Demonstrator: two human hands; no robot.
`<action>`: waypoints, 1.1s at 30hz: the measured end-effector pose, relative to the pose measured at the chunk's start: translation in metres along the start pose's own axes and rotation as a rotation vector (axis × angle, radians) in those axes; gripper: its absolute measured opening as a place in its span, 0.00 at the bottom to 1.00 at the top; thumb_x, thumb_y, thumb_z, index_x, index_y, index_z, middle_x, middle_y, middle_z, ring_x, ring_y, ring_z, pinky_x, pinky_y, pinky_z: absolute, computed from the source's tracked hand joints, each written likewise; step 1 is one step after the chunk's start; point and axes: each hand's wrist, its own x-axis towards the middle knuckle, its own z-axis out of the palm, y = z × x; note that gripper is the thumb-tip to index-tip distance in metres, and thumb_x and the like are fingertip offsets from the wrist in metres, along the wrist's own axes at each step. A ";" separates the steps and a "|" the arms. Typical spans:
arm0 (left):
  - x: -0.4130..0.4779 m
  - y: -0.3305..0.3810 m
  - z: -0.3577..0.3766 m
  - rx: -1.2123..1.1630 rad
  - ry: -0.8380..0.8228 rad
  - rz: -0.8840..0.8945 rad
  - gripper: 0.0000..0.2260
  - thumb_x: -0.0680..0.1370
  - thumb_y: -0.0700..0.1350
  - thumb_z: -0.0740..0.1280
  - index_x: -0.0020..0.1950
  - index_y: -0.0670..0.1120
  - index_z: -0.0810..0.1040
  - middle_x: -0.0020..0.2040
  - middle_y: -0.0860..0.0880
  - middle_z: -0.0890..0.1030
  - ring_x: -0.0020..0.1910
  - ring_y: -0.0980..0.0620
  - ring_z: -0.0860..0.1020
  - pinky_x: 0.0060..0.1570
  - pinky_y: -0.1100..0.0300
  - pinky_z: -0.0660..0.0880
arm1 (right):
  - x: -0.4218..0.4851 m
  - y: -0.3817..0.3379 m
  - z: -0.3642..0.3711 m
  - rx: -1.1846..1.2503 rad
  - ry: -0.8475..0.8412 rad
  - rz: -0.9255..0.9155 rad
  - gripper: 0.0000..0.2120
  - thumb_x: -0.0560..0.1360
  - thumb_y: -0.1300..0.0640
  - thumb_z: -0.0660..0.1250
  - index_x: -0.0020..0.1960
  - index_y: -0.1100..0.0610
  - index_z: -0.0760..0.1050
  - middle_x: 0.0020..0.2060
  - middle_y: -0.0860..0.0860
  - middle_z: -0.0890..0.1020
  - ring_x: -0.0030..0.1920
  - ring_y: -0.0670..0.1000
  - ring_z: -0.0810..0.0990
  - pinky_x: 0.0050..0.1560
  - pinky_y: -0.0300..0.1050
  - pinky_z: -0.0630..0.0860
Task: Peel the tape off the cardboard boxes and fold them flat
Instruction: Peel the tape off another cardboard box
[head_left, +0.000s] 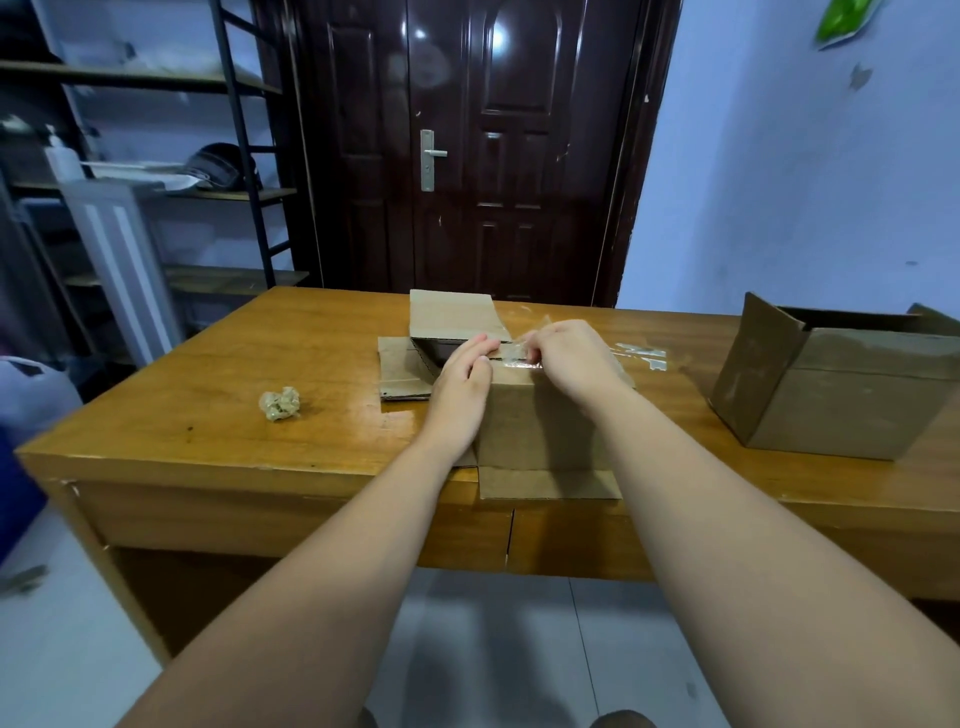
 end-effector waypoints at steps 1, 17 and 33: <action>0.000 0.000 0.000 -0.003 -0.001 -0.006 0.17 0.83 0.44 0.51 0.69 0.50 0.72 0.73 0.53 0.66 0.71 0.57 0.62 0.64 0.65 0.56 | -0.001 -0.001 0.000 0.053 0.019 0.007 0.16 0.74 0.55 0.60 0.28 0.52 0.74 0.43 0.50 0.82 0.50 0.55 0.77 0.53 0.50 0.72; 0.007 0.004 -0.006 0.045 -0.010 -0.028 0.16 0.82 0.42 0.55 0.67 0.51 0.74 0.73 0.52 0.67 0.73 0.52 0.62 0.72 0.56 0.58 | 0.006 0.013 -0.023 0.829 0.350 0.153 0.21 0.82 0.53 0.54 0.33 0.55 0.74 0.39 0.51 0.83 0.45 0.50 0.78 0.52 0.47 0.70; -0.003 0.033 0.021 0.775 0.026 0.372 0.15 0.81 0.51 0.55 0.56 0.48 0.78 0.49 0.49 0.81 0.47 0.49 0.79 0.46 0.51 0.79 | -0.004 0.025 -0.022 -0.512 0.092 -0.231 0.17 0.80 0.52 0.57 0.67 0.50 0.72 0.59 0.56 0.69 0.64 0.57 0.63 0.65 0.51 0.63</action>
